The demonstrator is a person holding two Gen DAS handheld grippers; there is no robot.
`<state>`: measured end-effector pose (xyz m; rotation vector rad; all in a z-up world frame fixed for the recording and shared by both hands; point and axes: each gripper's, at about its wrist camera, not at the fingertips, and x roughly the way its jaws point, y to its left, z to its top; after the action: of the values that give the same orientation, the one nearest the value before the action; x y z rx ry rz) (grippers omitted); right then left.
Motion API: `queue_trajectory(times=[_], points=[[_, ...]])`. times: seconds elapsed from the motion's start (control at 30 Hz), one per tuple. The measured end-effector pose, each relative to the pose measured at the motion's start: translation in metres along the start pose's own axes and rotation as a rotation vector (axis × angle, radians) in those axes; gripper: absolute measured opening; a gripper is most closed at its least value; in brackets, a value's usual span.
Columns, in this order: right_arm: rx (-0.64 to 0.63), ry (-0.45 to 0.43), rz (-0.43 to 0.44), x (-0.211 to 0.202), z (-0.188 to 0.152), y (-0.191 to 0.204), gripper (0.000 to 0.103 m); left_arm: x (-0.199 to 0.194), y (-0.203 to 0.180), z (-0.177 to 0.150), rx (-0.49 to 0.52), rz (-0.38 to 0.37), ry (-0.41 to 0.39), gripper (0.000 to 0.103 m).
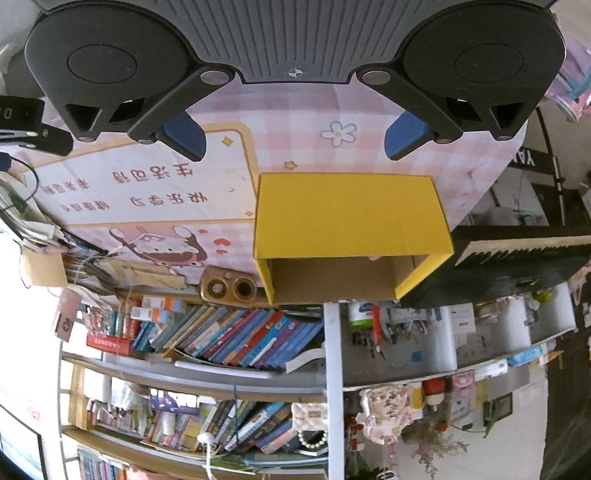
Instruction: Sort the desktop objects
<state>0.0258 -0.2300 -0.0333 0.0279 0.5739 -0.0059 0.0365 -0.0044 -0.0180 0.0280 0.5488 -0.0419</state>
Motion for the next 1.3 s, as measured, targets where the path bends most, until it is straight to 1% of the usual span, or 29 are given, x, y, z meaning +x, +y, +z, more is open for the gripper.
queue_trajectory(times=[0.17,0.5,1.3], points=[[-0.002,0.000,0.002,-0.002,-0.002,0.000,0.103,0.001,0.000,-0.002,-0.003,0.004,0.022,0.103],[-0.015,0.007,0.010,-0.001,0.002,0.002,0.103,0.002,-0.001,-0.002,-0.006,0.018,0.037,0.103],[-0.017,0.027,0.021,0.010,0.002,0.001,0.103,0.010,-0.003,-0.002,-0.025,-0.002,0.062,0.103]])
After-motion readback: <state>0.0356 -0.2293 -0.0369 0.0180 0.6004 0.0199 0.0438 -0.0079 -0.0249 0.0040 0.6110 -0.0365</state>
